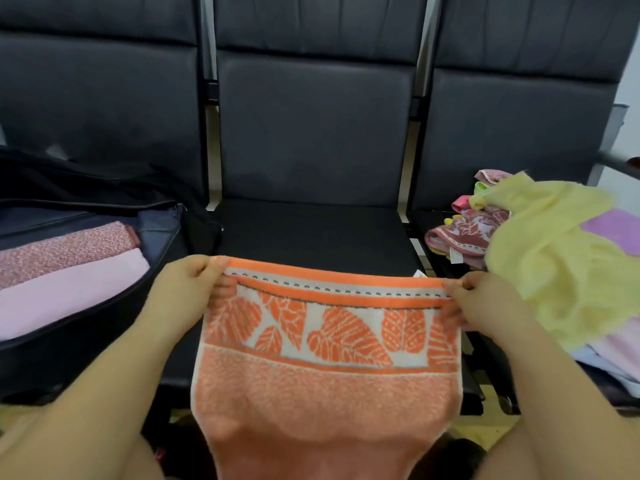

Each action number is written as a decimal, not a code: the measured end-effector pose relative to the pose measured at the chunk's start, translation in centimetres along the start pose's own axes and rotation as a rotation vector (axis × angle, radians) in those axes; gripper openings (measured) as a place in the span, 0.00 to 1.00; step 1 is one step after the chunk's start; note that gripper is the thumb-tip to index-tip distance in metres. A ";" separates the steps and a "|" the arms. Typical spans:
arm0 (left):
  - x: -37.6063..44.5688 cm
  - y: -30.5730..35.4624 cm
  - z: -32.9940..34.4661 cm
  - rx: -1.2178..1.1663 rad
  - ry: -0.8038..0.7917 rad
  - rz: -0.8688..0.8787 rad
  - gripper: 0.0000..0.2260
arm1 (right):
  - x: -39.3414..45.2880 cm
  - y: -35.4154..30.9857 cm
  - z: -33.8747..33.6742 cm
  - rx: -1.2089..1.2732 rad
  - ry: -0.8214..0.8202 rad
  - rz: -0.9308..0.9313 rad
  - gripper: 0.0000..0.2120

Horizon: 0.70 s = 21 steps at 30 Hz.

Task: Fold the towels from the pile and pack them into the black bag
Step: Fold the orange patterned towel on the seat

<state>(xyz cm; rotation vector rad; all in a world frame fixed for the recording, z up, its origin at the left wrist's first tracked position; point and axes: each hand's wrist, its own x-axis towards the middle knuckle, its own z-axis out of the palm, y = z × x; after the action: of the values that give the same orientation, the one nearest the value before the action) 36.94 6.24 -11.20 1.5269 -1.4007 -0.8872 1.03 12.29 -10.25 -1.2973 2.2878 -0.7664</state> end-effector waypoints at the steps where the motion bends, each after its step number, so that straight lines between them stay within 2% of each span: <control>1: 0.4 -0.3 0.8 0.078 0.061 0.042 0.08 | 0.2 -0.2 0.5 -0.013 0.032 -0.025 0.11; 3: 0.3 -0.3 2.4 0.208 0.076 0.109 0.05 | 0.2 -1.1 1.7 -0.046 0.097 -0.070 0.10; 4: 0.1 -0.7 3.4 0.253 0.010 0.126 0.11 | 0.0 -1.5 2.5 -0.038 0.089 -0.078 0.11; 5: 0.0 -1.4 4.7 0.329 -0.087 0.122 0.20 | -0.5 -2.0 3.6 -0.012 0.042 -0.083 0.16; 7: -0.5 -3.0 7.1 0.725 -0.248 0.040 0.32 | -1.5 -2.6 6.3 0.014 -0.105 -0.081 0.35; 8: -0.6 -3.8 7.9 0.928 -0.280 0.004 0.34 | -1.7 -2.6 7.7 -0.048 -0.159 -0.071 0.42; 9: -0.8 -4.3 8.4 1.039 -0.298 -0.017 0.34 | -1.8 -2.6 9.1 -0.157 -0.190 -0.064 0.44; 11: -0.6 -4.7 9.0 1.076 -0.326 -0.018 0.34 | -1.4 -2.3 11.1 -0.369 -0.215 -0.054 0.42; 14: 0.7 -4.6 8.8 1.077 -0.350 -0.005 0.35 | -0.1 -2.3 12.0 -0.510 -0.248 -0.086 0.40; 19: 3.2 -4.3 9.9 1.063 -0.336 -0.011 0.35 | 3.4 -1.8 12.0 -0.545 -0.242 -0.192 0.42; 21: 4.2 -4.0 10.7 1.065 -0.303 -0.017 0.34 | 4.6 -1.8 12.0 -0.502 -0.206 -0.263 0.48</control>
<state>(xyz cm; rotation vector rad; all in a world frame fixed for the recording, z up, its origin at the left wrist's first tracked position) 29.20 0.69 -18.76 2.2103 -2.2832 -0.3518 6.92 4.42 -18.69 -1.8267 2.2424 -0.1117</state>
